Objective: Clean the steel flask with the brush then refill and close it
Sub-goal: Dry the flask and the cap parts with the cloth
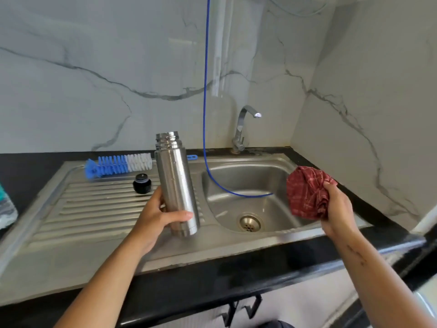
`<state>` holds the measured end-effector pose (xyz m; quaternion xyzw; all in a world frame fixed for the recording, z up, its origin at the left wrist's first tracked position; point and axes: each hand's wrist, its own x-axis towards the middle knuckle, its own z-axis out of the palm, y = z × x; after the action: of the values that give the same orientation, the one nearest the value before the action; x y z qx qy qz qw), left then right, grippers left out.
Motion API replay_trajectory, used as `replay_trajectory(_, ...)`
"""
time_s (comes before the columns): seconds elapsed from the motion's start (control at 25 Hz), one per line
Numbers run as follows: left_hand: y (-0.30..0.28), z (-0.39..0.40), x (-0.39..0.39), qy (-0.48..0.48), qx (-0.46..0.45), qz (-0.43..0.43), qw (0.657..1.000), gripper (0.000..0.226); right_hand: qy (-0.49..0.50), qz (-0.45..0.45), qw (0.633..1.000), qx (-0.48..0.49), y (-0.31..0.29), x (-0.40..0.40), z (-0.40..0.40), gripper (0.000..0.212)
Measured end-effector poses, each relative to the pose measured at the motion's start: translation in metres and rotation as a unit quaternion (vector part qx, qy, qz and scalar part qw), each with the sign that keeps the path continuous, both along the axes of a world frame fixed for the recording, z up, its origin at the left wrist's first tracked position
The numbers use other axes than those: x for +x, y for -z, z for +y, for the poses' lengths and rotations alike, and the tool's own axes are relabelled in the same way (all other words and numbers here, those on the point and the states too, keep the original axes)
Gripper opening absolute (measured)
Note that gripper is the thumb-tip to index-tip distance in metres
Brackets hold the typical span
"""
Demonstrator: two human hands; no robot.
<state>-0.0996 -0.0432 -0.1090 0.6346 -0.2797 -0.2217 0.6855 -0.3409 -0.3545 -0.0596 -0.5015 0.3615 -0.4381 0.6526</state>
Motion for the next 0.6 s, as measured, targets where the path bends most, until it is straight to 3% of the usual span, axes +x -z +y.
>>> replay_trajectory(0.12, -0.003, -0.001, 0.004, -0.001, -0.073, 0.039, 0.997, 0.089, -0.095, -0.121, 0.982, 0.112, -0.005, 0.031, 0.052, 0.033)
replay_trajectory(0.24, -0.001, 0.005, 0.006, -0.009, -0.086, 0.043, 0.995, 0.089, -0.204, -0.147, 0.957, 0.148, -0.004, 0.064, 0.102, 0.037)
replay_trajectory(0.44, 0.007, 0.011, 0.01, -0.017, -0.07, 0.047, 0.996, 0.086, -0.225, -0.051, 0.973, 0.02, 0.009, 0.114, 0.16, 0.027)
replay_trajectory(0.6, 0.008, 0.008, 0.012, -0.022, -0.093, 0.071, 0.993, 0.063, -0.124, -0.003, 0.976, -0.18, -0.009, 0.145, 0.176, 0.019)
